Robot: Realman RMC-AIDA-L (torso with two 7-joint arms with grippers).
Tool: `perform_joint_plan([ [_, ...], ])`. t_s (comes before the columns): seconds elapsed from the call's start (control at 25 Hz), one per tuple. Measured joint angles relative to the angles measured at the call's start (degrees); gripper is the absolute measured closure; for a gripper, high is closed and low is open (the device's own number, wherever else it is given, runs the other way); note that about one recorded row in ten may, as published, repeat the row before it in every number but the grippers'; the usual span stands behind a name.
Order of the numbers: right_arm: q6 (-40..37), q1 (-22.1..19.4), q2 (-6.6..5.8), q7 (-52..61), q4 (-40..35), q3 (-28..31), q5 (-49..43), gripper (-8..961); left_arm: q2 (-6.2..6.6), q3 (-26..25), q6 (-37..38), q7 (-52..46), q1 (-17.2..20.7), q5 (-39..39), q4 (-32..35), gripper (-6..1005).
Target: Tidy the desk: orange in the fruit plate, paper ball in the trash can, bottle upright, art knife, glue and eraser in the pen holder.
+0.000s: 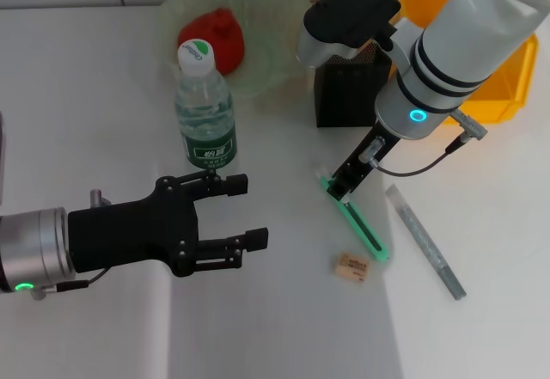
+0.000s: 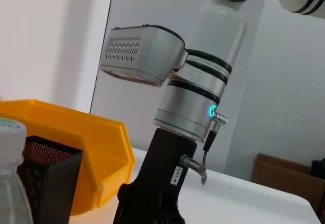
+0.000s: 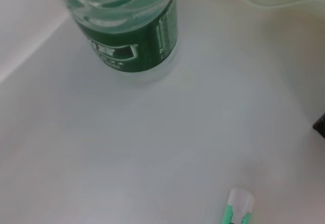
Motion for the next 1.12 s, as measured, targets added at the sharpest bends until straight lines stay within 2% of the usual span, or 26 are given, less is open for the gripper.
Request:
perform_joint_plan([
  [0.08, 0.34, 0.00, 0.00, 0.01, 0.08, -0.47, 0.43, 563, -0.04, 0.12, -0.09, 0.01, -0.11, 0.00, -0.06, 199],
  [0.48, 0.95, 0.47, 0.00, -0.05, 0.71, -2.78, 2.94, 559, -0.37, 0.23, -0.87, 0.01, -0.33, 0.00, -0.09, 199],
  [1.12, 2.33, 1.49, 0.00, 0.01, 3.47, -2.86, 2.94, 561, -0.64, 0.23, -1.66, 0.01, -0.36, 0.00, -0.07, 199],
])
